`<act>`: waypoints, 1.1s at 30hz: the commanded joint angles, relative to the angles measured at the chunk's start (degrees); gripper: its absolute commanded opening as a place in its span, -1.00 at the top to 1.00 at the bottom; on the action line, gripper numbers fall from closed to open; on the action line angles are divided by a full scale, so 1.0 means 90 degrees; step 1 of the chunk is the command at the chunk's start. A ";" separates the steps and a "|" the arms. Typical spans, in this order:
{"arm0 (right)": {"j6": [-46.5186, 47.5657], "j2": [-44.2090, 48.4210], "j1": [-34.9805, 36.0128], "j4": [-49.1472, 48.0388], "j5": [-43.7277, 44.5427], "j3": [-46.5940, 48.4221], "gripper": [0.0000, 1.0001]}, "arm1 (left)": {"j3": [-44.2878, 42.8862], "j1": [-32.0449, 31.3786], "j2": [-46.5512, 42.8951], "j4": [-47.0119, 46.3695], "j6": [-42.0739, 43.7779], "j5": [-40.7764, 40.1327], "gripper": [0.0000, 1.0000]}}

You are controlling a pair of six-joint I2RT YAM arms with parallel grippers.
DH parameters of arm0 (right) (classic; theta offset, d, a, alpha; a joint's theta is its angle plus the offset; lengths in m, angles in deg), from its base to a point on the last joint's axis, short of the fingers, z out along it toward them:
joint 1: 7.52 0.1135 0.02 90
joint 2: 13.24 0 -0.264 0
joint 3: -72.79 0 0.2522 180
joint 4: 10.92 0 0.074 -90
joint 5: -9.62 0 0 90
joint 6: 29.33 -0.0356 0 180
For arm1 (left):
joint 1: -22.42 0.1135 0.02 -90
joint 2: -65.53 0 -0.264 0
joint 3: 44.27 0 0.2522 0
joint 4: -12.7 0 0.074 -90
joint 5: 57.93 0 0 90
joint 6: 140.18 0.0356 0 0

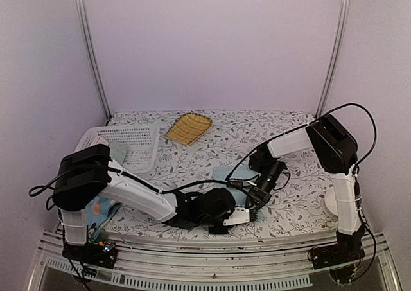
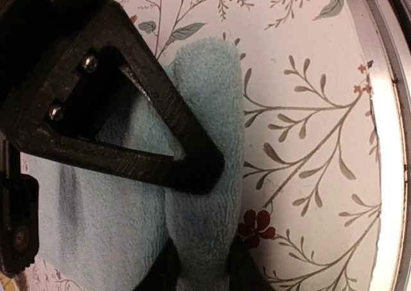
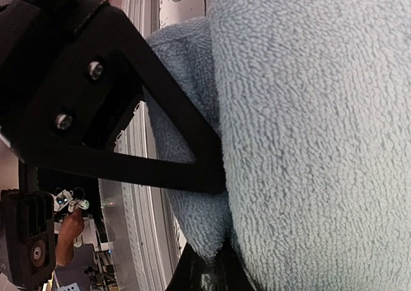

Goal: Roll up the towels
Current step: Roll the towel at the center of the board.

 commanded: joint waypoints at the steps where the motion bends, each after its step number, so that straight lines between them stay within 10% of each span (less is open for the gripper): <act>1: 0.0192 0.0063 -0.0050 0.0044 0.0081 0.0016 0.87 | -0.0066 -0.0084 0.0163 0.0450 -0.0051 -0.0013 0.65; 8: 0.0110 0.1662 -0.0558 0.0128 0.0130 0.0289 0.40 | -0.0663 0.0024 0.0000 0.1956 -0.0845 0.1347 0.82; 21: -0.0565 0.4539 -0.1385 -0.0128 -0.1168 0.0670 0.33 | -0.1571 0.1457 0.1464 0.2790 -0.3871 0.5318 0.76; 33: -0.0164 0.5408 0.0417 -0.2633 0.2414 -0.2476 0.32 | -0.1467 0.2028 0.1741 0.2260 -0.5003 0.6915 0.66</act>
